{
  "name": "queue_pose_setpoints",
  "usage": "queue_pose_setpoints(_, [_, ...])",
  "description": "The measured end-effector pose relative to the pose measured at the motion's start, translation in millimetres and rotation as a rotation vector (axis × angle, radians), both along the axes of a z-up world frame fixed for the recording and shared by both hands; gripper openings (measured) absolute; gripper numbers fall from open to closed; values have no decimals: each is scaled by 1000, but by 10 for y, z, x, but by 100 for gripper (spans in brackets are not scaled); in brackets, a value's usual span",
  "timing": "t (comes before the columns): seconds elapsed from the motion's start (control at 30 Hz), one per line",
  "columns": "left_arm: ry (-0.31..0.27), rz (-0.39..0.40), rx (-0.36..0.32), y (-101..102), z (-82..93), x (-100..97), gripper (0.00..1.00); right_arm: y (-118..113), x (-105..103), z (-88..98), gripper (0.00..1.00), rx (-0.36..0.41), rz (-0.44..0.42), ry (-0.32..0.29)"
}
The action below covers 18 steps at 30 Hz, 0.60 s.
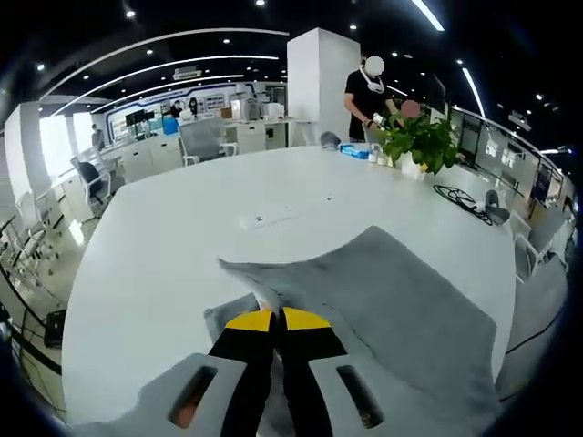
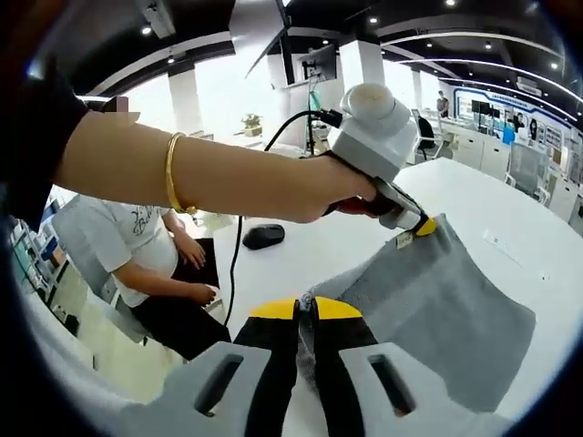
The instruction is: Fold the towel on the table until its edges align and the towel forms a compact rectangular stack.
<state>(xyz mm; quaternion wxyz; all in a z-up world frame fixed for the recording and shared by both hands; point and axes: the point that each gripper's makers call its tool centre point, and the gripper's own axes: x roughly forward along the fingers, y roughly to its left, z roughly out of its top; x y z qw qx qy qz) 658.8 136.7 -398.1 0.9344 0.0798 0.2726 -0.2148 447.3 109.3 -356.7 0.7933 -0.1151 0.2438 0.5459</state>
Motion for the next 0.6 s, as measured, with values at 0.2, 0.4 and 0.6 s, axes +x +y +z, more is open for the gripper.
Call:
queue_pose_setpoints(0.2, [-2, 2, -13, 119, -36, -32, 2, 118, -22, -151, 3, -23, 13, 20])
queue_pose_setpoints(0.4, [67, 52, -13, 316, -474, -72, 2, 251, -56, -485, 3, -75, 15, 55])
queue_pose_setpoints(0.6, [145, 89, -18, 520, -933, -106, 3, 394, -74, -768, 3, -138, 35, 72])
